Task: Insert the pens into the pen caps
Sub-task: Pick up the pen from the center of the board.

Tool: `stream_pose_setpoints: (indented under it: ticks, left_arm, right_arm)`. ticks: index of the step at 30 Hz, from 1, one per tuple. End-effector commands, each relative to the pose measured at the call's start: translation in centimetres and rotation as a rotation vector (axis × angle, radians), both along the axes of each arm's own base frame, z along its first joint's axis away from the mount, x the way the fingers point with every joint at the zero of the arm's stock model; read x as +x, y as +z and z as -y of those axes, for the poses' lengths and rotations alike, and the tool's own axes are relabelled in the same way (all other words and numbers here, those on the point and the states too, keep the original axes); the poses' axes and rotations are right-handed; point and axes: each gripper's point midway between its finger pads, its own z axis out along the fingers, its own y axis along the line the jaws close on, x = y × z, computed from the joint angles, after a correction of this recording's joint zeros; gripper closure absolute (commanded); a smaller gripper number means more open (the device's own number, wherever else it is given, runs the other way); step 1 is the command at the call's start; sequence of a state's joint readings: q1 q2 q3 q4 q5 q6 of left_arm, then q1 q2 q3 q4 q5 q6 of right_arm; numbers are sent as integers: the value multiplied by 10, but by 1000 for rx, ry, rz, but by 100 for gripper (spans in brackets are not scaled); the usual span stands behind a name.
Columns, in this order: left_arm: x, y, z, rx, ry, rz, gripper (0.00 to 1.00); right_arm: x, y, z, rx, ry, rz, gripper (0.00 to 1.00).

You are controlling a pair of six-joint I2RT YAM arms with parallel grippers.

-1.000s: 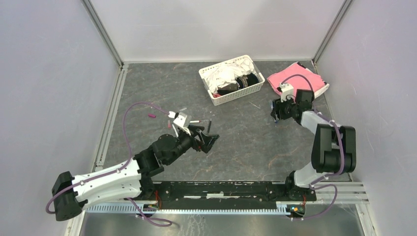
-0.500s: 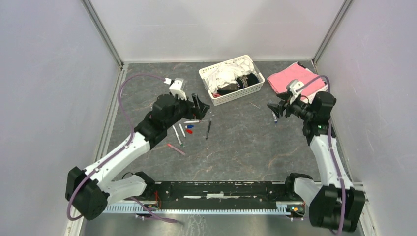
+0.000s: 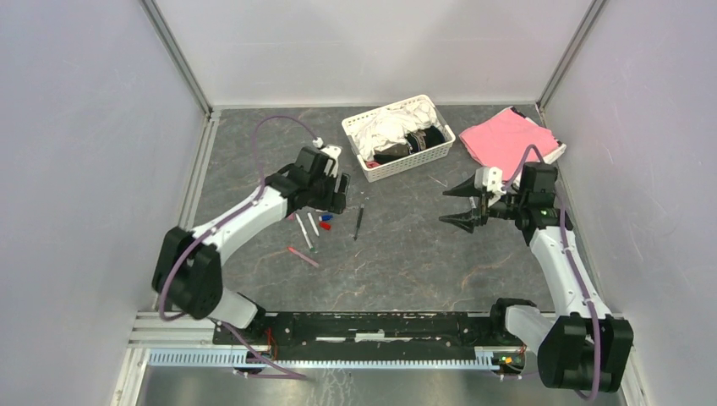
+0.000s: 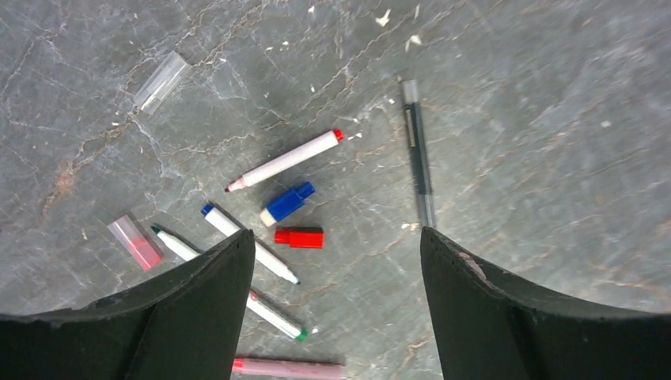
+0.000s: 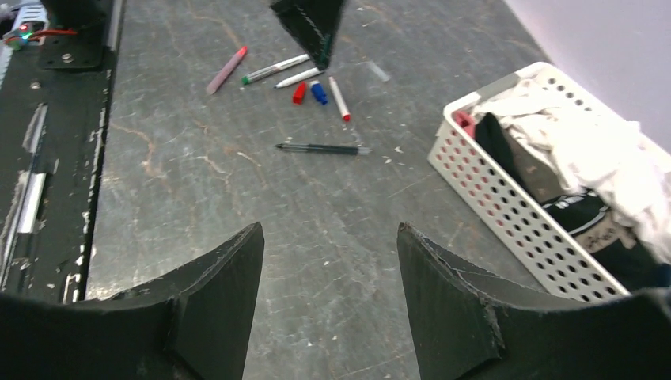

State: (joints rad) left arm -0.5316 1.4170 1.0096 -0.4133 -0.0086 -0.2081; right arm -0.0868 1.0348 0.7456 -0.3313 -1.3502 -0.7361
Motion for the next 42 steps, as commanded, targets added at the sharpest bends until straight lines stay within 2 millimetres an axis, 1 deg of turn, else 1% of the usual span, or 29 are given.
stream_pose_setpoints:
  ticks: [1,4,5,7,8,9,10,11,12,13,16,19,21,23,24,26,27,29,30,33,34,35,36,37,38,39,40,42]
  left_arm:
    - [11,1,-10,174,-98,-32,19]
    - [18,-1,-16,221,-74,-34,19]
    - [18,-1,-14,205,-68,-36,21]
    - [14,7,2,70,-31,-30,35]
    - [12,16,14,-35,-18,-10,39]
    - [6,27,25,-151,-1,14,40]
    - [4,40,31,-254,25,60,40]
    - [1,52,32,-341,60,99,42]
    - [2,67,30,-411,106,154,48]
    - [0,74,23,-447,160,184,51]
    - [-8,90,-4,-502,309,245,55]
    - [-16,89,-23,-515,441,222,57]
    - [-21,82,-29,-514,503,180,58]
    - [-25,74,-38,-496,584,134,62]
    - [-25,74,-45,-481,636,126,66]
    - [-34,63,-66,-419,776,83,78]
    - [-36,61,-79,-393,849,89,81]
    - [-43,56,-92,-358,917,87,83]
    - [-46,53,-95,-357,934,83,83]
    - [-54,43,-95,-383,949,52,81]
    - [-57,37,-94,-392,960,35,76]
    - [-61,31,-94,-402,983,11,68]
    - [-66,24,-95,-409,1014,-21,63]
    - [-71,19,-94,-416,1030,-51,62]
    - [-75,15,-92,-417,1029,-76,57]
    - [-78,14,-91,-415,1026,-94,55]
    - [-82,13,-91,-411,1026,-110,51]
    - [-88,10,-93,-385,1035,-136,32]
  right_arm:
    - [-10,-10,-7,-47,53,30,31]
    - [2,-16,-6,-80,-12,0,32]
    - [4,-18,-6,-90,-25,-2,32]
    - [5,-20,-7,-105,-34,8,32]
    - [6,-22,-6,-109,-39,6,32]
    - [4,-22,-9,-111,-28,5,31]
    - [3,-23,-13,-111,-16,2,31]
    - [3,-24,-13,-111,-13,-2,31]
    - [3,-25,-14,-111,-12,-8,31]
    - [3,-25,-14,-112,-12,-10,31]
    - [4,-29,-16,-123,-11,-20,31]
    - [6,-32,-18,-129,-19,-29,31]
    - [7,-32,-18,-134,-25,-28,31]
    - [8,-33,-17,-138,-31,-26,31]
    - [9,-33,-17,-140,-36,-27,32]
    - [10,-34,-16,-140,-45,-30,31]
    - [10,-35,-16,-139,-48,-34,31]
    - [10,-36,-17,-136,-48,-40,31]
    - [11,-37,-17,-136,-49,-43,32]
    - [12,-39,-16,-136,-50,-52,32]
    - [12,-39,-16,-137,-51,-53,31]
    - [12,-40,-16,-138,-52,-57,31]
    - [12,-40,-16,-138,-52,-56,31]
    - [12,-41,-17,-138,-51,-59,31]
    - [12,-41,-17,-138,-52,-58,31]
    - [13,-41,-16,-137,-55,-61,31]
    - [13,-41,-16,-135,-55,-62,31]
    - [13,-41,-17,-133,-57,-64,31]
